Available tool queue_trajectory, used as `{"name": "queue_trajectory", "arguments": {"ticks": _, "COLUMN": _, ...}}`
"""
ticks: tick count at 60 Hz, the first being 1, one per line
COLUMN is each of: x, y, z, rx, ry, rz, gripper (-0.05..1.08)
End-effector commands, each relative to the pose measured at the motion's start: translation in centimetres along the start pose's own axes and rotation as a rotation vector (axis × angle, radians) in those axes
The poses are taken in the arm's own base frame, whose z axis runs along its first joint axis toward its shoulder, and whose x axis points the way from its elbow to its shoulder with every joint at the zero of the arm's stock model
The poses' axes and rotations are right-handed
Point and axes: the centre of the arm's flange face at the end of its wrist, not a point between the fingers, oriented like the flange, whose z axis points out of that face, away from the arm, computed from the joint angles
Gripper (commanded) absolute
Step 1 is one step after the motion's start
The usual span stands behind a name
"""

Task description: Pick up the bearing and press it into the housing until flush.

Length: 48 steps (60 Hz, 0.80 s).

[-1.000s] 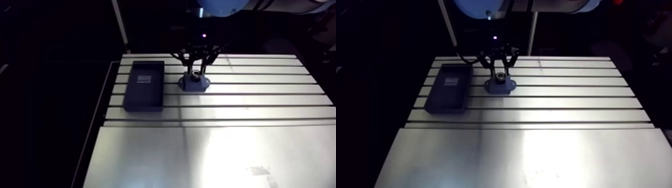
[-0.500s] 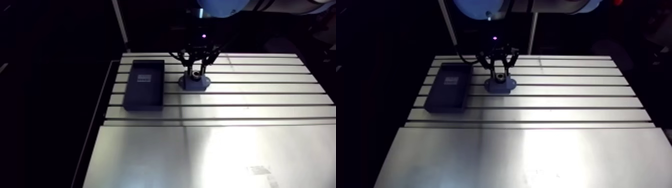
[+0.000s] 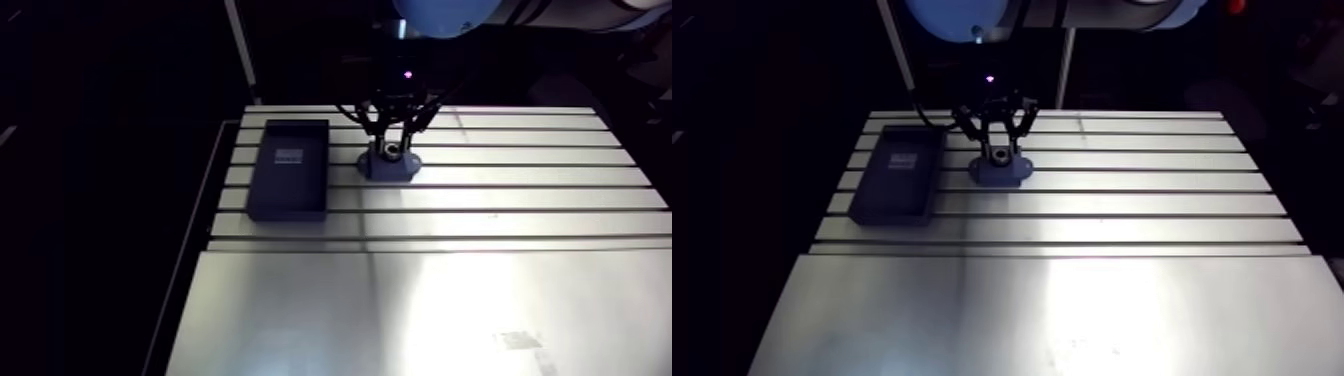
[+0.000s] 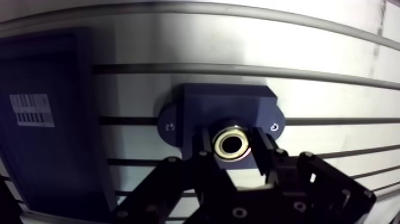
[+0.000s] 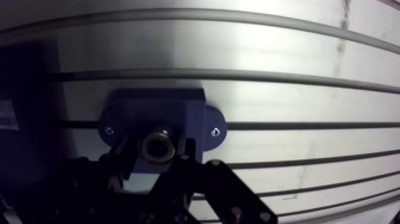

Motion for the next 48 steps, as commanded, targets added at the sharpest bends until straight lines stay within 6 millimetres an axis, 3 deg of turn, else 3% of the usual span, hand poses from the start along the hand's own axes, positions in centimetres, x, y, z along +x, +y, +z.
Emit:
{"name": "queue_trajectory", "arguments": {"ticks": 1, "x": -0.03, "y": -0.01, "z": 0.04, "rx": 0.000, "ry": -0.001, "rz": 0.000, "gripper": 0.61}}
{"name": "queue_trajectory", "arguments": {"ticks": 46, "x": -0.06, "y": 0.06, "z": 0.36, "rx": 0.000, "ry": -0.002, "rz": 0.004, "gripper": 0.60}}
{"name": "queue_trajectory", "arguments": {"ticks": 48, "x": -0.02, "y": 0.05, "z": 0.60, "rx": 0.000, "ry": -0.006, "rz": 0.003, "gripper": 0.49}}
